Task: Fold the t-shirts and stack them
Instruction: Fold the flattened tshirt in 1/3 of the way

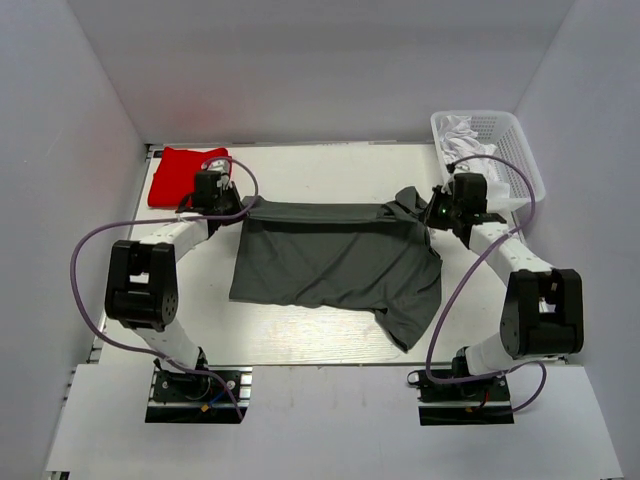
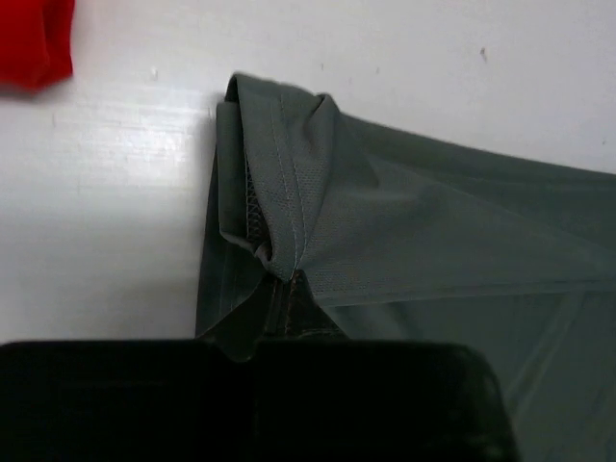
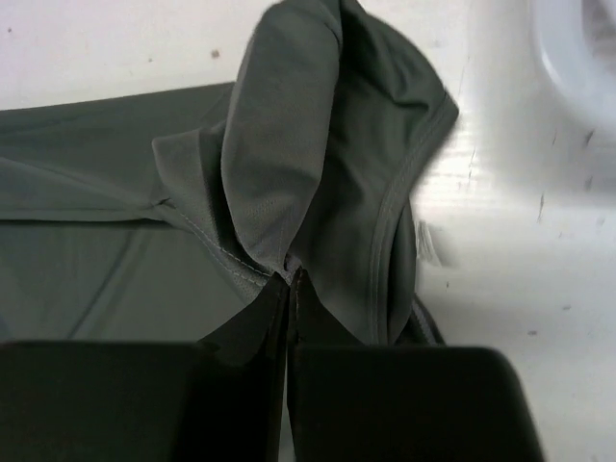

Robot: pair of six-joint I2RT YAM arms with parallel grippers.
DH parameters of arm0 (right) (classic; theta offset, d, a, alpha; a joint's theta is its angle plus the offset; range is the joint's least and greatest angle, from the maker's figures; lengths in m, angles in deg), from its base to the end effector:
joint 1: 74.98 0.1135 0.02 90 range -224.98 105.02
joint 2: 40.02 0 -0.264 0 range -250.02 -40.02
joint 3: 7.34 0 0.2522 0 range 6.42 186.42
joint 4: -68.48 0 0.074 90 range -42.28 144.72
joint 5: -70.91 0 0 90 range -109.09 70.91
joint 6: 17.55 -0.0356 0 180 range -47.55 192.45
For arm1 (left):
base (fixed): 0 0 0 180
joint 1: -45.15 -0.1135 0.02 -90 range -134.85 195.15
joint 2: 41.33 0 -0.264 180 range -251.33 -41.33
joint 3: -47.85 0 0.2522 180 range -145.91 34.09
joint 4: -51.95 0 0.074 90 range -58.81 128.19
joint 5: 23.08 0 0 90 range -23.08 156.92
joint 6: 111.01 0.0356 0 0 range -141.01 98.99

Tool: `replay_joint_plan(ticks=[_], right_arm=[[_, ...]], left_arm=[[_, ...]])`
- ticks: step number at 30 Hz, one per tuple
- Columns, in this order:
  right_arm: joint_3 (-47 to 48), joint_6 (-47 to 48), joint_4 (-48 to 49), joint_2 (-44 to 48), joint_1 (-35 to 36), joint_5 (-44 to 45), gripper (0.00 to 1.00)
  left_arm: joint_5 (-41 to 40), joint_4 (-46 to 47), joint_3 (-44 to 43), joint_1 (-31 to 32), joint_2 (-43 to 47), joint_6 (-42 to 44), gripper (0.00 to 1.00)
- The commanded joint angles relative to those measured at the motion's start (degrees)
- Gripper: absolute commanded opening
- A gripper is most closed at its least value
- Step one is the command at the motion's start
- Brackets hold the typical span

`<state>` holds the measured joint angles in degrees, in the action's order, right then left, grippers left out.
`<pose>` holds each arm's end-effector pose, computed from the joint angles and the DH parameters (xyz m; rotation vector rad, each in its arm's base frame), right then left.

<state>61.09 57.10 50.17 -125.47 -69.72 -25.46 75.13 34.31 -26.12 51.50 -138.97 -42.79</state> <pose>0.3277 0.0341 0.2396 0.1305 2.1978 0.3240 0.3653 -0.0458 0.2018 -0.2365 2.3064 -0.4161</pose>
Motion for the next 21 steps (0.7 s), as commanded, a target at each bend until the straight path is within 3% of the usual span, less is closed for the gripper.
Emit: replay_joint_plan(ticks=[1,3,4,7,8,9,10,13,14,15,19,21], right_arm=[[-2.3,-3.2,1.6,2.7,-0.2,0.5,0.0],[-4.9,-5.5,0.6,3.1,-0.2,0.5,0.07],[-5.5,-6.3,0.0,2.8,-0.2,1.0,0.07],[-8.7,-9.2,-1.9,3.4,-0.4,0.3,0.08],[-9.9,-9.6,-2.4,3.5,-0.3,0.0,0.18],[-10.0,-9.8,-4.8,3.8,-0.4,0.4,0.22],[-10.2,-9.8,-5.9,3.8,-0.3,1.4,0.32],[-8.8,-9.3,-10.8,4.9,-0.4,4.0,0.48],[-8.1,-9.3,-12.0,5.2,-0.4,5.8,0.62],[-6.9,-8.6,-12.9,5.6,-0.4,5.9,0.68],[-2.8,-7.5,-15.3,6.5,-0.3,7.9,0.78],[0.9,-6.7,-14.4,6.1,-0.1,7.8,0.89]], left_arm=[[1.4,0.6,3.2,0.2,4.4,-3.2,0.0],[0.2,-1.0,4.8,0.2,5.6,-6.2,0.0],[-0.6,-1.0,5.8,0.2,6.4,-7.3,0.09],[-1.9,-3.4,8.3,0.2,9.7,-11.1,0.71],[-2.7,-5.9,9.0,0.2,10.6,-11.9,0.71],[-2.7,-7.1,9.0,-0.4,11.6,-12.7,0.8],[-4.1,-8.5,9.5,-0.4,12.6,-12.7,0.89],[-6.5,-13.9,9.0,-0.4,16.3,-13.9,0.93],[-7.4,-14.9,8.0,-0.4,17.4,-14.4,0.96],[-7.4,-14.9,7.3,-0.4,17.4,-13.8,1.0],[-4.7,-12.8,2.1,0.2,15.2,-10.2,1.0],[-0.9,-12.3,-1.7,0.7,11.9,-9.0,1.0]])
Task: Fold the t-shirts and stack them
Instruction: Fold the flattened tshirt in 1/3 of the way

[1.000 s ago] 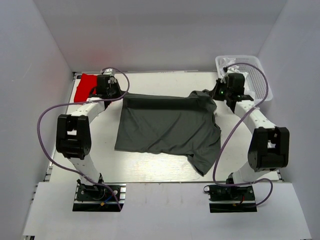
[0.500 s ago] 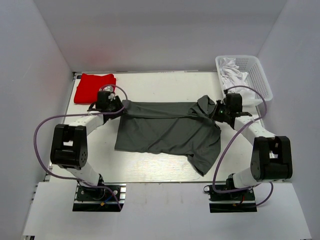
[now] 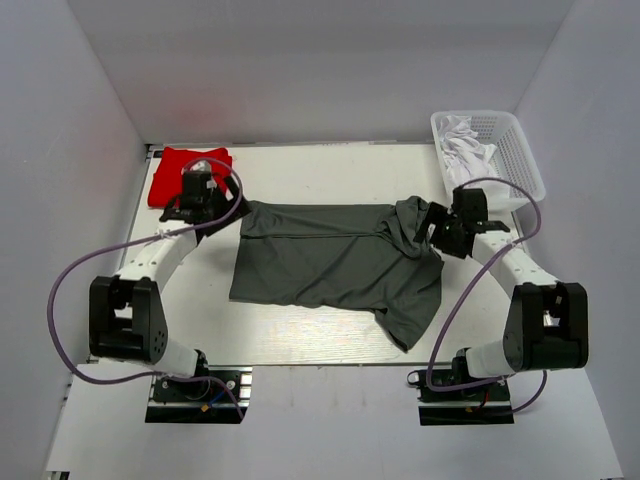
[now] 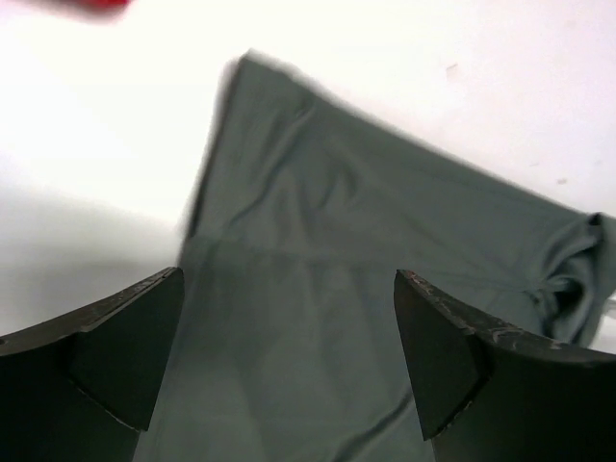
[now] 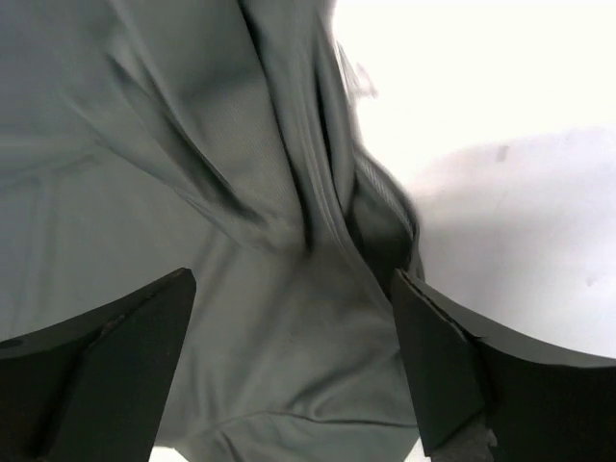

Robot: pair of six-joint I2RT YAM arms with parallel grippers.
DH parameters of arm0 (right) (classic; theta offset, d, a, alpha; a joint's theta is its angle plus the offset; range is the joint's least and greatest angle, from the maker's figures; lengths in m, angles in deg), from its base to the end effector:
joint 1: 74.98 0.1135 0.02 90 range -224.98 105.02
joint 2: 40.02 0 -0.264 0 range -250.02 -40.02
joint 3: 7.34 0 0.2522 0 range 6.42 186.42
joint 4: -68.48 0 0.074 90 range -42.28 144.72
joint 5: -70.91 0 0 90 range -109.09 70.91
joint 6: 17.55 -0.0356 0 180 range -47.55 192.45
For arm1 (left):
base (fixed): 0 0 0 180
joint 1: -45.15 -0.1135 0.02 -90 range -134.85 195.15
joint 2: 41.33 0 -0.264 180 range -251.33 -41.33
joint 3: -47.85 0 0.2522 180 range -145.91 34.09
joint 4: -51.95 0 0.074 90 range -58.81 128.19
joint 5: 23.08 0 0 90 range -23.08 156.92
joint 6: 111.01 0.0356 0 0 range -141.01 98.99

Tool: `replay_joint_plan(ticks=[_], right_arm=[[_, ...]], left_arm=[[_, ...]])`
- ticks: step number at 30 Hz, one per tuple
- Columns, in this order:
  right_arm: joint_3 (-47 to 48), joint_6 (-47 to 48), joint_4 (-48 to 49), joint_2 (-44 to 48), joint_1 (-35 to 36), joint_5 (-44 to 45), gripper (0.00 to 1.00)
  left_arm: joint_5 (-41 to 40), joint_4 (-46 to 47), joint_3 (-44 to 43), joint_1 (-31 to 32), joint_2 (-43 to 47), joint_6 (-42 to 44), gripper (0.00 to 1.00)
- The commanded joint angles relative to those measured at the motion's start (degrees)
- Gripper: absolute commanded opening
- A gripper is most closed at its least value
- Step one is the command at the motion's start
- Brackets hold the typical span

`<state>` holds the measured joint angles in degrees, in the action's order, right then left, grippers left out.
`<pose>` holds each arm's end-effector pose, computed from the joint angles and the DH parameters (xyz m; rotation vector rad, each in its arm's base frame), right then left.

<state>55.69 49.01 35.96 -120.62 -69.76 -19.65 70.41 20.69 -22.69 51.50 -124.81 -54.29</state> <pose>0.2864 0.0265 0.2138 0.3850 2.4287 0.2326 0.3122 -0.0369 0.2430 -0.5239 2.3195 -0.4086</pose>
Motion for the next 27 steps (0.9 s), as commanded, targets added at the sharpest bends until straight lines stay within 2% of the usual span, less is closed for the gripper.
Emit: replay_joint_plan(ticks=[1,8,9,10,13,18,21,24,25,26,27], right_arm=[[7.3,1.4,-0.1,0.2,-0.1,2.0,0.9],[16.2,5.2,-0.1,-7.1,2.0,6.1,0.9],[17.2,6.1,-0.5,-9.9,2.4,7.0,0.9],[20.1,6.1,-0.8,-10.9,3.0,8.6,0.9],[24.6,6.1,-2.6,-15.9,3.5,11.4,0.9],[32.2,5.9,-5.7,-22.7,5.1,14.4,0.9],[37.3,5.8,-8.0,-29.8,6.0,15.3,0.9],[40.8,6.2,-8.2,-32.4,7.1,14.5,0.83],[41.7,6.4,-8.4,-33.6,7.4,14.9,0.8],[42.3,6.2,-8.1,-34.7,7.5,16.0,0.65],[43.1,5.6,-9.3,-35.3,7.5,16.1,0.59]], left_arm=[[4.5,0.3,-6.7,0.7,-4.3,2.5,1.0],[2.9,-4.2,-22.0,1.2,-21.8,9.9,1.0],[2.9,-5.7,-24.2,1.2,-23.8,10.9,0.94],[0.2,-7.4,-28.5,1.8,-27.7,11.6,0.93],[-4.4,-12.8,-33.6,1.8,-32.0,11.7,0.79],[-5.9,-13.4,-33.6,1.8,-36.5,11.7,0.61],[-7.1,-14.6,-33.6,1.8,-37.9,10.9,0.44],[-7.9,-15.1,-34.1,1.8,-38.6,10.9,0.33],[-8.4,-15.1,-34.1,1.8,-38.6,10.9,0.26],[-8.4,-15.1,-34.1,1.8,-39.1,10.9,0.23],[-8.4,-15.1,-34.1,1.8,-39.1,10.9,0.2]])
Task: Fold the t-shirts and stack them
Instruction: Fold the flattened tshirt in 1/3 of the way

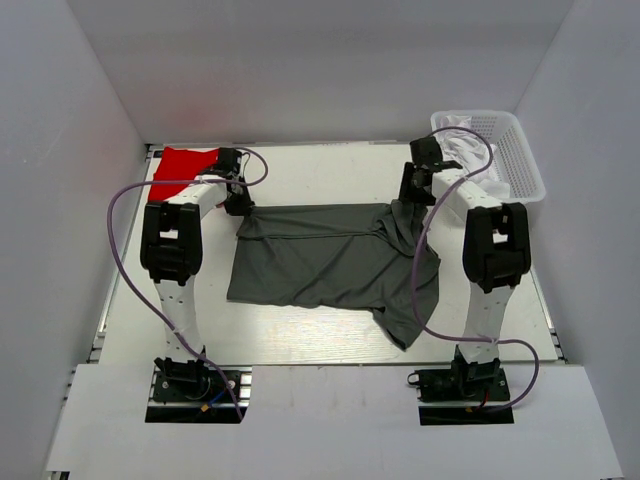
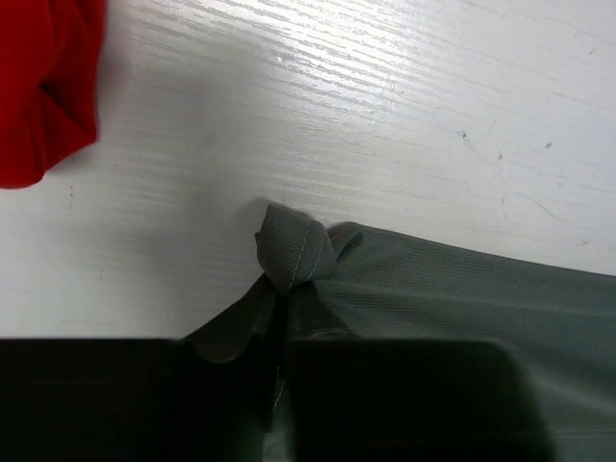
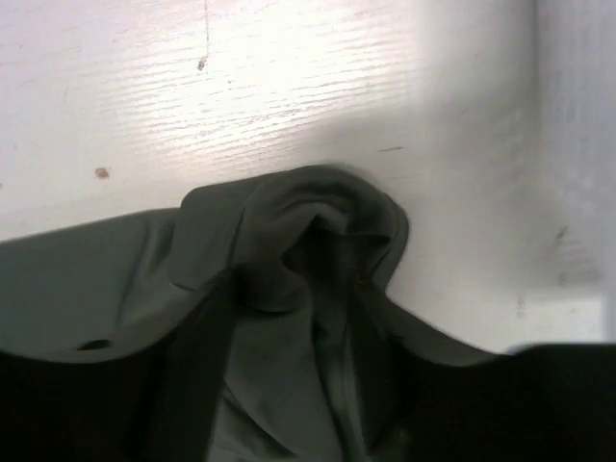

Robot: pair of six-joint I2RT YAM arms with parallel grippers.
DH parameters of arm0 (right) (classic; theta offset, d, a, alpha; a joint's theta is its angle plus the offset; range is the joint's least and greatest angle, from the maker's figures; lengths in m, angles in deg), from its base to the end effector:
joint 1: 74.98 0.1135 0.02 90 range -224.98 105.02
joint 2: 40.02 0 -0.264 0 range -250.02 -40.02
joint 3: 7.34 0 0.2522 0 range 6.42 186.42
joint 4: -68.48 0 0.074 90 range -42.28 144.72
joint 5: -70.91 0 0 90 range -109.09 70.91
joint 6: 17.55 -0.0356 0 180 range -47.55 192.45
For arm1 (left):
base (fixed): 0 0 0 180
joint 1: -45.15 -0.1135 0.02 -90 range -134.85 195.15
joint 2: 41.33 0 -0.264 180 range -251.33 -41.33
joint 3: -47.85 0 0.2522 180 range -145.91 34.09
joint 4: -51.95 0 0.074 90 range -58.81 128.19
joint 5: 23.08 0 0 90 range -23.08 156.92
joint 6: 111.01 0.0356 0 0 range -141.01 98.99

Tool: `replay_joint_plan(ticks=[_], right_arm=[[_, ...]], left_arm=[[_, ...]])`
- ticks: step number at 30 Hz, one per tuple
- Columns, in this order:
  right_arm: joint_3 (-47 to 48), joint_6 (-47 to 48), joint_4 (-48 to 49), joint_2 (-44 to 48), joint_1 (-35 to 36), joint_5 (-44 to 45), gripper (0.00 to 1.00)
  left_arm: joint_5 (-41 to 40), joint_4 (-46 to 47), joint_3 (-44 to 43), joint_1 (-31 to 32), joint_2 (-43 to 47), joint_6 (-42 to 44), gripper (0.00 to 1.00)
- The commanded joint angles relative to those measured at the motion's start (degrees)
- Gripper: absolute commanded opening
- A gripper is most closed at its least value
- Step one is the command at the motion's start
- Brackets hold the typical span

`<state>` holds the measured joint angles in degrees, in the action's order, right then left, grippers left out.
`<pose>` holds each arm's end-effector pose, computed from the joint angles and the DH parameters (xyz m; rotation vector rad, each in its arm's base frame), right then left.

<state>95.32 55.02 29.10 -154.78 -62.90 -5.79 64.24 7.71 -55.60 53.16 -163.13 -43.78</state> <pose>0.4367 0.0851 0.2154 0.2127 2.4278 -0.0578 0.4448 -0.0609 0.1612 -0.3575 2.6420 -0.1124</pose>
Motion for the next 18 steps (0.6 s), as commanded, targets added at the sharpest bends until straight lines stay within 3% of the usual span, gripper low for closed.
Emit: replay_joint_plan(ticks=[1,2,4,5,7,12,18], right_arm=[[3.7,-1.3,-2.7,-2.1,0.6,2.1,0.51],[3.9,-1.4,-2.5,-2.1,0.4,0.9,0.39],[3.0,-1.8,-1.5,-1.8,0.3,0.2,0.28],[2.2,-2.1,-0.7,-1.6,0.1,-0.5,0.13],[1.5,-2.4,0.8,-0.6,0.1,-1.5,0.02],[2.7,-3.3,-0.8,1.1,-1.6,4.0,0.0],[0.4,-1.8,-1.6,1.8,-4.6,2.8,0.0]], left_arm=[[-1.7,-2.1,-1.2,0.2,-0.8,0.4,0.13],[-1.7,-2.1,-1.2,0.2,-1.3,0.4,0.13],[-1.7,-2.1,-1.2,0.2,-1.3,0.4,0.08],[-1.7,-2.1,-1.2,0.2,-1.9,0.4,0.08],[-2.6,-2.7,-1.2,0.2,-1.9,0.4,0.04],[-3.7,-3.3,0.7,-0.4,-1.3,0.9,0.0],[-6.4,-3.3,2.1,-0.9,-0.2,0.9,0.0]])
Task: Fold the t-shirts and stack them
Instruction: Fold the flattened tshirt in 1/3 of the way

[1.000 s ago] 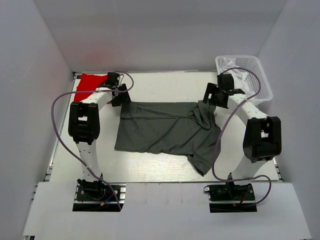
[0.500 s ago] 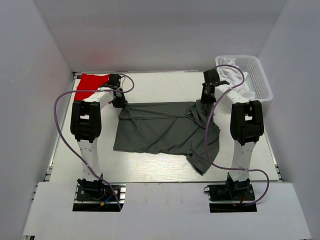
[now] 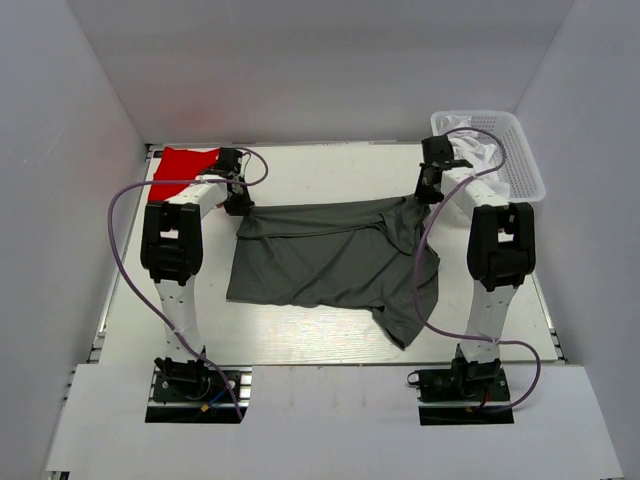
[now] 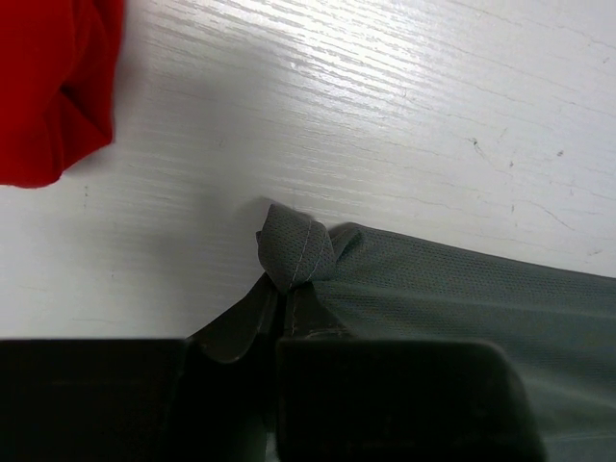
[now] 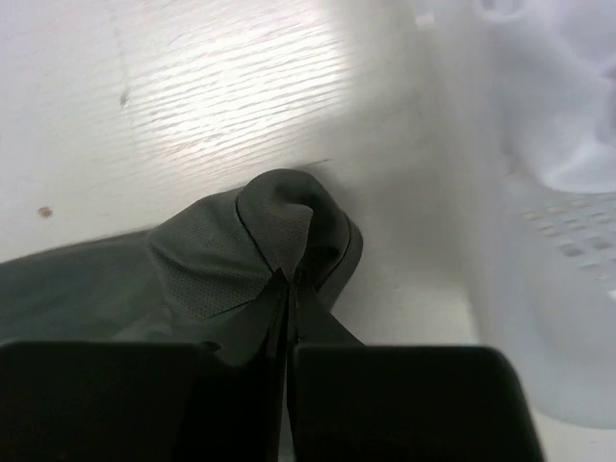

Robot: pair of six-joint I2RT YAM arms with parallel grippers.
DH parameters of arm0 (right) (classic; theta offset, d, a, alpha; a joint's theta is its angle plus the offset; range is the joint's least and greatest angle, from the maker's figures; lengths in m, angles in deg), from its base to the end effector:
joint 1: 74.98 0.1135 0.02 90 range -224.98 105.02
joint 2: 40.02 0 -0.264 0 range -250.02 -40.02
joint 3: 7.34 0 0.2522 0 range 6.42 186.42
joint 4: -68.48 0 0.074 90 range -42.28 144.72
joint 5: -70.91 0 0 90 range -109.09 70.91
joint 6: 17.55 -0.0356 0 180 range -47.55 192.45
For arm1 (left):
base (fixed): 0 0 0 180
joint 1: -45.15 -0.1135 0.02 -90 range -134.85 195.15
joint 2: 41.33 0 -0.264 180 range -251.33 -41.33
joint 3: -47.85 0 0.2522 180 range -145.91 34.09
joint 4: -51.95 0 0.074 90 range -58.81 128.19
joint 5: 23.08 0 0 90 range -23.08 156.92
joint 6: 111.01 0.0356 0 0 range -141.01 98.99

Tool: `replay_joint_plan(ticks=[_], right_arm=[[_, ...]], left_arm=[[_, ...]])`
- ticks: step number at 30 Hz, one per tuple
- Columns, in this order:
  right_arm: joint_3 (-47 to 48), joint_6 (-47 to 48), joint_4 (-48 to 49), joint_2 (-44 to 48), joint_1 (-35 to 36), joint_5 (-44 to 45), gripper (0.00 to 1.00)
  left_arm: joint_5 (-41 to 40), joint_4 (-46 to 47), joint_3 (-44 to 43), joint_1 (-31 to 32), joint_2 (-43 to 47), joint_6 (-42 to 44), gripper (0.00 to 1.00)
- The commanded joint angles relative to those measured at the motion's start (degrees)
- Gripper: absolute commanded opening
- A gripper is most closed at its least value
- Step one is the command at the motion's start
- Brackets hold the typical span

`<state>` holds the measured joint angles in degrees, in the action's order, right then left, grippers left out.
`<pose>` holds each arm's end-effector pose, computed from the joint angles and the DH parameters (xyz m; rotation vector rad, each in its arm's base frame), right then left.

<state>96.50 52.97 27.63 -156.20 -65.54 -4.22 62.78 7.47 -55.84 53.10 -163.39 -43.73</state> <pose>0.4432 0.0644 0.2097 0.3212 2.4375 -0.1063 0.4455 -0.0596 0.1603 -0.3656 2.6398 -0.0773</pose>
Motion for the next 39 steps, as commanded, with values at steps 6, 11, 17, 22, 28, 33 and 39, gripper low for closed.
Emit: replay_joint_plan(ticks=[6,11,17,22,28,33,39], right_arm=[[-1.3,0.3,2.6,0.5,-4.5,-2.8,0.0],[0.8,2.3,2.7,-0.9,-5.1,-8.4,0.19],[-1.4,7.4,4.9,5.8,-4.3,-13.5,0.49],[-7.2,11.0,7.3,12.7,-2.8,-16.9,0.68],[-15.5,17.9,7.8,21.3,2.6,-20.8,0.89],[-19.6,17.9,7.6,20.5,5.6,-20.9,0.9],[-20.4,16.4,8.4,16.4,7.8,-23.1,0.81]], left_arm=[[-6.6,-3.0,2.3,-0.8,0.1,0.8,0.0],[-6.6,-3.0,2.3,-0.8,0.1,0.8,0.0],[-5.8,-3.6,0.5,-0.8,0.1,1.4,0.0],[-4.6,-5.0,-2.3,-0.8,0.9,1.4,0.24],[-4.1,-6.1,-6.1,-0.3,5.6,1.4,1.0],[-2.6,-6.9,-7.5,-0.3,9.2,0.7,1.0],[0.3,-5.7,-1.9,-0.3,16.6,-0.3,1.0]])
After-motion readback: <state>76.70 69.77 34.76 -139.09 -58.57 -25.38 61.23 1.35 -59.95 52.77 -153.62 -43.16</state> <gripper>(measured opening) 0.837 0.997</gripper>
